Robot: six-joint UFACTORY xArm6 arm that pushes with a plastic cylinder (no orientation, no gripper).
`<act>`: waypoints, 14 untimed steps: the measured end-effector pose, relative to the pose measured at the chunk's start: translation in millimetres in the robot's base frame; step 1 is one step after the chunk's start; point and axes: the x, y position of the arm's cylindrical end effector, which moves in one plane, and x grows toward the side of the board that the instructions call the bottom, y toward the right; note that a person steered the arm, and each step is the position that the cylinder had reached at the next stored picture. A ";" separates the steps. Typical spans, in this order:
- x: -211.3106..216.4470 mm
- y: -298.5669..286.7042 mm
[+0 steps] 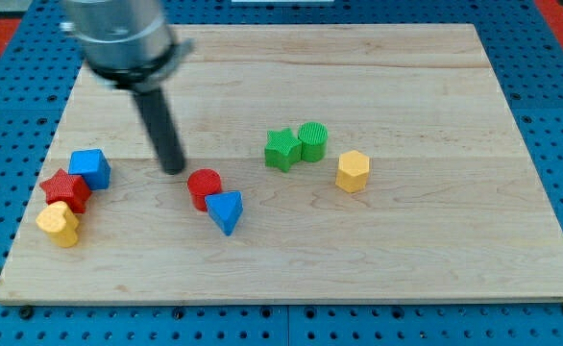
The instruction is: Move the red circle to the bottom right of the blue cube
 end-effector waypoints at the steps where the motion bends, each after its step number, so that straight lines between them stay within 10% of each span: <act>1: 18.6 73.1; 3: 54.7 -1.0; 5: 39.8 69.5; 7: 39.7 -52.0; 14: 27.1 6.5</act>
